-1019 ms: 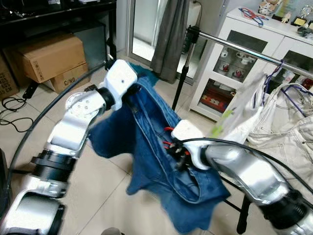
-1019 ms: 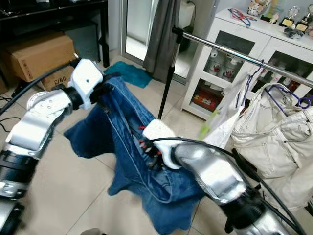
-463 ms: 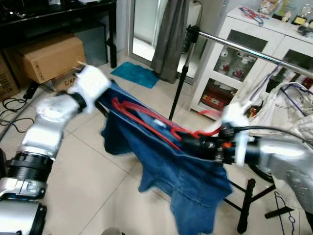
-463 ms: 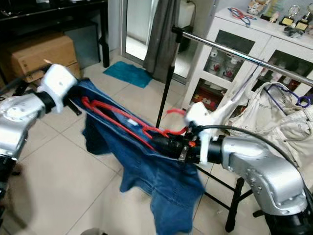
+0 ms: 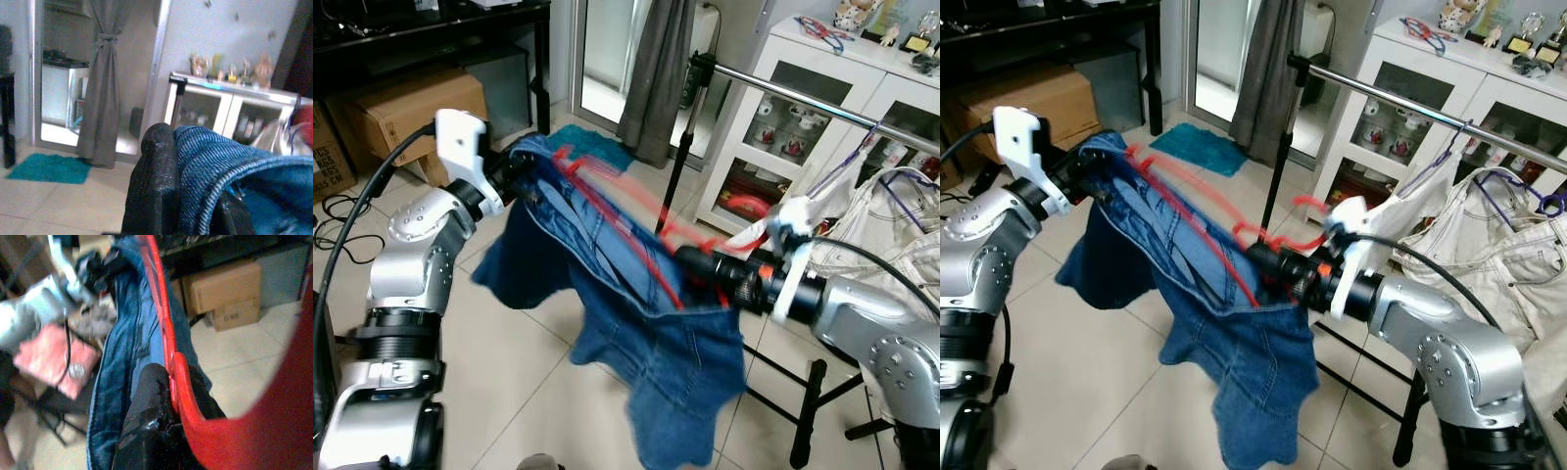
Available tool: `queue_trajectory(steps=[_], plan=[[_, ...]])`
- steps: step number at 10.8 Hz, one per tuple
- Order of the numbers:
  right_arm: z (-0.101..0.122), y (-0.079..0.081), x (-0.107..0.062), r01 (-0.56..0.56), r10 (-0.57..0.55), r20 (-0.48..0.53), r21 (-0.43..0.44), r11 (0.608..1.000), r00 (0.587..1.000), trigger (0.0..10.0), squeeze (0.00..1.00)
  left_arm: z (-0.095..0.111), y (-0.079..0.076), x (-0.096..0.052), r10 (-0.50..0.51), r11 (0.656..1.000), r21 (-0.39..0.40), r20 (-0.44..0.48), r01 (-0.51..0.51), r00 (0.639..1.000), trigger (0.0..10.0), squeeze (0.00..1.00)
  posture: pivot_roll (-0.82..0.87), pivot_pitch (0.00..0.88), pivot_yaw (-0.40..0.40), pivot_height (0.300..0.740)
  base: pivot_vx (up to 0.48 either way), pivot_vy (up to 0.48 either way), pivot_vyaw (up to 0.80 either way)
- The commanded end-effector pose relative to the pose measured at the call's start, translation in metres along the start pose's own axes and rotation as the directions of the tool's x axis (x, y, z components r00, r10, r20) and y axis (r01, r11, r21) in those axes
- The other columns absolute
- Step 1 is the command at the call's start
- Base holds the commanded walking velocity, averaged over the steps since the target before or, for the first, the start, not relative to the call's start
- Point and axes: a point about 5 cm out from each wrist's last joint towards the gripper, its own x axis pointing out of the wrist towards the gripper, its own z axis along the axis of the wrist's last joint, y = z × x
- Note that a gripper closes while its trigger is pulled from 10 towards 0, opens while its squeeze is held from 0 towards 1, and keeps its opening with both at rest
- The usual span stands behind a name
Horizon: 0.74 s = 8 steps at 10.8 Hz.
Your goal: Hang hanger
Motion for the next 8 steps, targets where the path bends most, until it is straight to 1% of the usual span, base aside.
queue_trajectory(steps=[1,2,3,4,5,6,7,8], plan=[[0.005,-0.009,-0.007,0.062,-0.063,0.038,0.029,0.998,0.997,0.0,0.0,0.012,0.004,0.004,0.038,0.997,-0.062,0.064,-0.034,0.997,0.0,0.0,0.06,0.0,-0.097,0.74,0.0,0.0,0.0],[0.011,-0.012,-0.004,0.098,-0.103,0.09,0.058,0.993,0.991,0.0,0.0,0.007,0.001,0.005,0.036,0.992,-0.124,0.059,-0.028,0.998,0.0,0.0,0.06,0.0,-0.097,0.74,0.0,0.0,0.0],[0.02,-0.009,0.004,0.101,-0.117,0.173,0.096,0.99,0.978,0.0,0.0,-0.002,-0.014,0.007,-0.038,0.987,-0.158,0.007,0.038,0.999,0.0,0.0,0.06,0.0,-0.09,0.74,0.0,0.0,0.0],[0.031,-0.002,0.013,0.075,-0.103,0.253,0.118,0.99,0.962,0.0,0.0,-0.016,-0.027,0.01,-0.089,0.986,-0.147,-0.077,0.077,0.993,0.0,0.0,0.06,0.0,-0.09,0.74,0.0,0.0,0.0],[0.041,0.008,0.023,0.047,-0.072,0.31,0.088,0.995,0.948,0.0,0.0,-0.029,-0.041,0.014,-0.113,0.986,-0.135,-0.138,0.094,0.984,0.0,0.0,0.06,0.0,-0.095,0.74,0.0,0.0,0.0],[0.044,0.017,0.033,0.073,-0.066,0.307,-0.009,0.997,0.95,0.0,0.0,-0.032,-0.059,0.02,-0.161,0.98,-0.137,-0.146,0.141,0.976,0.0,0.0,0.06,0.0,-0.095,0.74,0.0,0.0,0.0],[0.048,0.015,0.04,0.152,-0.145,0.365,0.009,0.988,0.92,0.0,0.0,-0.025,-0.081,0.027,-0.231,0.962,-0.174,-0.105,0.211,0.967,0.0,0.0,0.06,0.0,-0.096,0.74,0.0,0.0,0.0],[0.052,0.003,0.038,0.254,-0.266,0.429,0.085,0.963,0.863,0.0,0.0,-0.019,-0.094,0.028,-0.277,0.95,-0.176,-0.081,0.259,0.958,0.0,0.0,0.06,0.0,-0.094,0.74,0.0,0.0,0.0]])
